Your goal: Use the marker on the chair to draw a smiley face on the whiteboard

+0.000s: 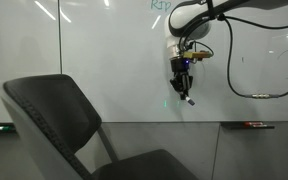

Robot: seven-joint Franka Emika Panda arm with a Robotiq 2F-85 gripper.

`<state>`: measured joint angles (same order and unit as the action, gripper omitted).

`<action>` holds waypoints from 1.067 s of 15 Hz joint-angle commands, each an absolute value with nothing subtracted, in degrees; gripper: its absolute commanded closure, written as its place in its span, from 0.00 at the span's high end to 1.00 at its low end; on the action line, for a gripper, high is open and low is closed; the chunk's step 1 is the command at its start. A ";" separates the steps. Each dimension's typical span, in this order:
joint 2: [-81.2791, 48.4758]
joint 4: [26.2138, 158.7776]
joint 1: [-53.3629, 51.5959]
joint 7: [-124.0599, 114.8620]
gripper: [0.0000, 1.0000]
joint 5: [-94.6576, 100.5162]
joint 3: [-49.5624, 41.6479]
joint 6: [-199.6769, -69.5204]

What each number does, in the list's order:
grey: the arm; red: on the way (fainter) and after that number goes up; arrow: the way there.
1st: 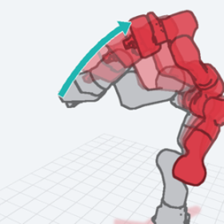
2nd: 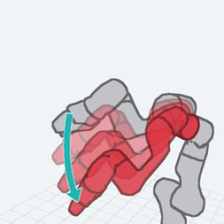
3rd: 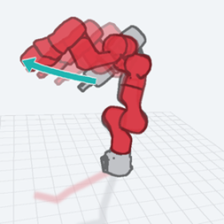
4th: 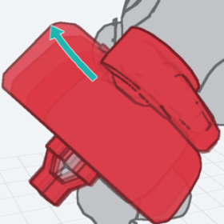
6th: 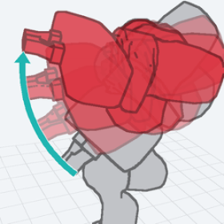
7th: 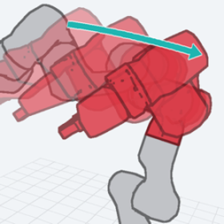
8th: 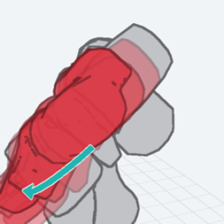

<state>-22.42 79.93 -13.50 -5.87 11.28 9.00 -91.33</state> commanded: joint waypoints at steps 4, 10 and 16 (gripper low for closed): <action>-25.19 71.59 -15.53 -5.29 0.06 16.43 7.46 -84.38; -26.26 71.86 -15.60 -6.42 0.06 19.00 6.86 -90.58; -28.55 70.51 -15.35 -7.67 0.06 18.83 5.10 -95.05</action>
